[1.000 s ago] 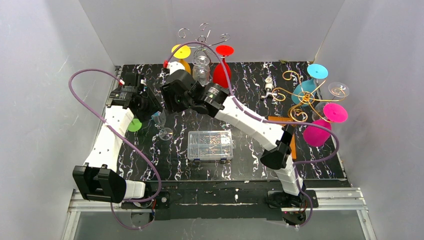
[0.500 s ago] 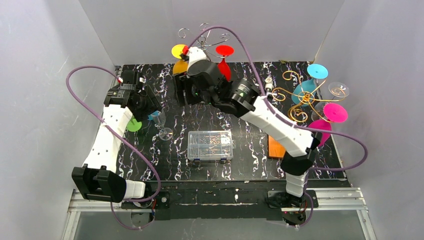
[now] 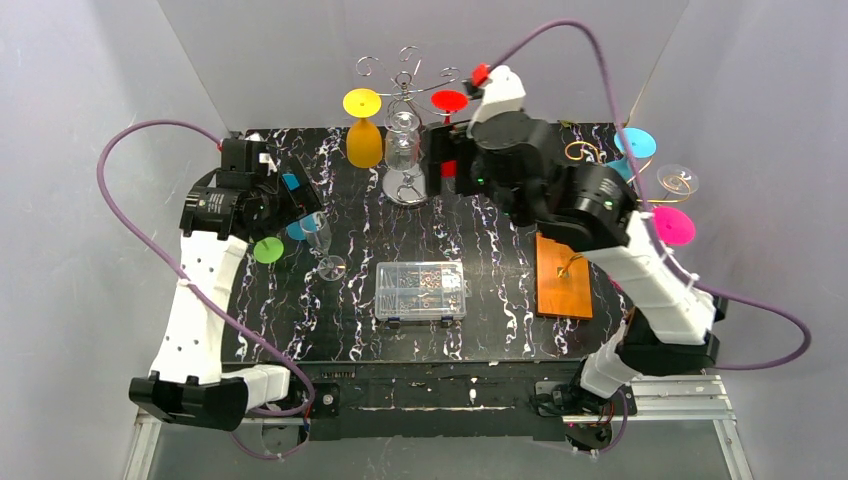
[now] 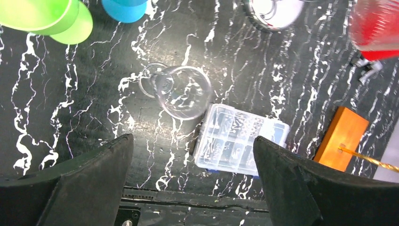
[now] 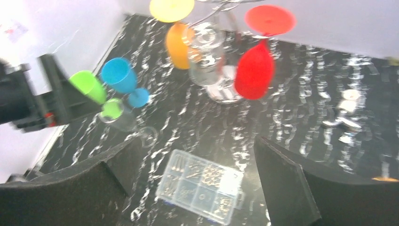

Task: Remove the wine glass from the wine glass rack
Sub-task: Place the wine glass at the center of the board, then pick up the wine glass from the wine rack.

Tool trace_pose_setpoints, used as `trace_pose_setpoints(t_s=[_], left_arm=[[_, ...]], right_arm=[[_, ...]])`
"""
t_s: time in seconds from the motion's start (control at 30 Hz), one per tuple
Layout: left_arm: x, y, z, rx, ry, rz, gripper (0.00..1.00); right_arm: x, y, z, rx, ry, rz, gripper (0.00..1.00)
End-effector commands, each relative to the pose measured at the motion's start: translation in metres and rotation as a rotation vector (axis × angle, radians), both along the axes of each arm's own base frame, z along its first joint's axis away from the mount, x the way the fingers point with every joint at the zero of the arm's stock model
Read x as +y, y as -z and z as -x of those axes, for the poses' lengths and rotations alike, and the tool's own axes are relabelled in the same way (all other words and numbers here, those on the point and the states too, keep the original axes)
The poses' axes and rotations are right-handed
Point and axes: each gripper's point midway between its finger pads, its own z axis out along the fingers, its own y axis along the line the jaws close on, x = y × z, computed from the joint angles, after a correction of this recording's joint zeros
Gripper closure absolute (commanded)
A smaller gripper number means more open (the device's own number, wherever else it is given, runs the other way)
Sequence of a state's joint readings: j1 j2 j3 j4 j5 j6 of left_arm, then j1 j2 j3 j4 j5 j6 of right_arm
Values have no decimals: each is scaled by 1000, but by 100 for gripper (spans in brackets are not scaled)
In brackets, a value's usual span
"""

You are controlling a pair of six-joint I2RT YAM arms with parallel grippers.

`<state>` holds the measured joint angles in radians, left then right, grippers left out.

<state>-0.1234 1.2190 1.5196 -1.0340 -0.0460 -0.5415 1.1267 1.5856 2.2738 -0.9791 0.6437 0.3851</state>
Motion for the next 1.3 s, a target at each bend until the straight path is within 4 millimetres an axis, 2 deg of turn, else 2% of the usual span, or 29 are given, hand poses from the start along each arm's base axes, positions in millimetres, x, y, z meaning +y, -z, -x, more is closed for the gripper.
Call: trace_pose_setpoints(t_s=[0.0, 0.13, 0.27, 0.43, 0.57, 0.7, 0.83, 1.07, 1.27], left_arm=[[-12, -33, 13, -73, 90, -13, 2], [-37, -54, 16, -122, 175, -8, 2], [-72, -69, 17, -151, 285, 1, 2], [-114, -74, 20, -157, 419, 1, 2], [-140, -71, 22, -150, 506, 7, 2], [-160, -69, 23, -151, 570, 36, 2], [-179, -64, 27, -136, 651, 70, 2], [-198, -53, 37, -120, 734, 121, 2], [-200, -42, 42, -107, 765, 126, 2]], right_arm=[[-85, -20, -11, -99, 270, 83, 2], [-138, -16, -31, -97, 438, 192, 2], [-180, 3, -61, -25, 550, 264, 1], [-235, 17, -89, 50, 685, 296, 2], [-272, 15, -102, 73, 754, 271, 2], [-291, 20, -113, 101, 780, 273, 2], [-318, 27, -119, 132, 827, 256, 2], [-332, 48, -138, 198, 787, 231, 2], [-336, 66, -154, 258, 759, 204, 2]])
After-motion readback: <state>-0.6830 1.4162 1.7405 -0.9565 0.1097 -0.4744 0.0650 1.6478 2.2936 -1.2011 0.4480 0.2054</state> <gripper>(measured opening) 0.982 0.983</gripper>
